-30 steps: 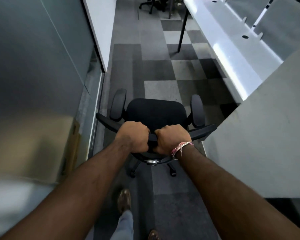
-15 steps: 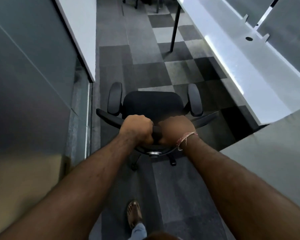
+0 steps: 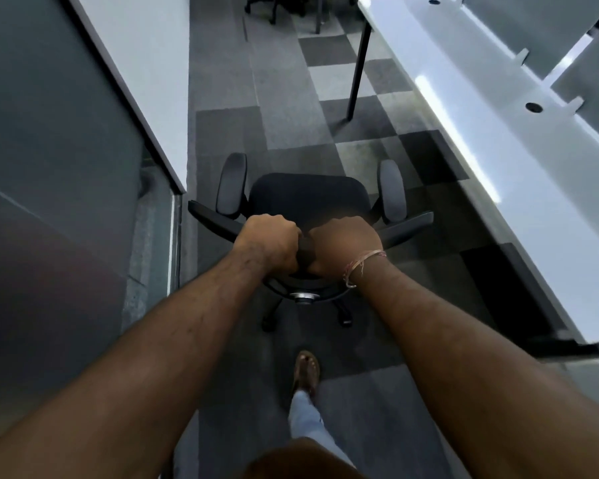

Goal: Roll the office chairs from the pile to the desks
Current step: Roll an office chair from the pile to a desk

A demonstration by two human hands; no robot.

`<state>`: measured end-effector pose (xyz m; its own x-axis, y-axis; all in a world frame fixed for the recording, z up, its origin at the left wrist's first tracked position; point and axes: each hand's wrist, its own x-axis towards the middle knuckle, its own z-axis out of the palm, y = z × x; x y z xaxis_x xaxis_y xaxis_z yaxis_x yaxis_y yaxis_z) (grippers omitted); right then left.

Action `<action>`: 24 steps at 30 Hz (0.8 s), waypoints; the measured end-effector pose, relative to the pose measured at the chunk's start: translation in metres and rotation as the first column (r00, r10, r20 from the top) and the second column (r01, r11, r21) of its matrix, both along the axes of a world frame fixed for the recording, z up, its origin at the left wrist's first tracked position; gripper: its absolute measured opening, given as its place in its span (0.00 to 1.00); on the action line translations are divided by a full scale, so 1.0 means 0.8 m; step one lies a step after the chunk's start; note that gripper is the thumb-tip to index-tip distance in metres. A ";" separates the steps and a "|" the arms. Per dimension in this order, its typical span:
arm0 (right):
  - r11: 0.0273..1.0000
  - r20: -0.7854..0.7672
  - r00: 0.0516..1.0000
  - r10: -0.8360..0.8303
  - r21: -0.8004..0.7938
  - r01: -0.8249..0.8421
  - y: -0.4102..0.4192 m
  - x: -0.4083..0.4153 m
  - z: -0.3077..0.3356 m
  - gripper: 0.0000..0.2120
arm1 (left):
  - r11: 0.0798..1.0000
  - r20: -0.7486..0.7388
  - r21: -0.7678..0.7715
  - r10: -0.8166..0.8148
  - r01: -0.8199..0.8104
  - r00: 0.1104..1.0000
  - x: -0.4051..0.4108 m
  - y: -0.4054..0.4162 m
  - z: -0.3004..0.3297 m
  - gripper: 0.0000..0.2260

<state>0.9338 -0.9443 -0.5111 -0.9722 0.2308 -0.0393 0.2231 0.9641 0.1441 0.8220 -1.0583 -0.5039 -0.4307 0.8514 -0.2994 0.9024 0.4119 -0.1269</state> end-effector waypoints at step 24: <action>0.976 0.028 0.978 -0.207 -0.062 0.209 0.341 -0.425 0.003 0.17 | 0.992 0.075 0.023 -0.122 0.120 0.990 -0.448 0.370 0.004 0.07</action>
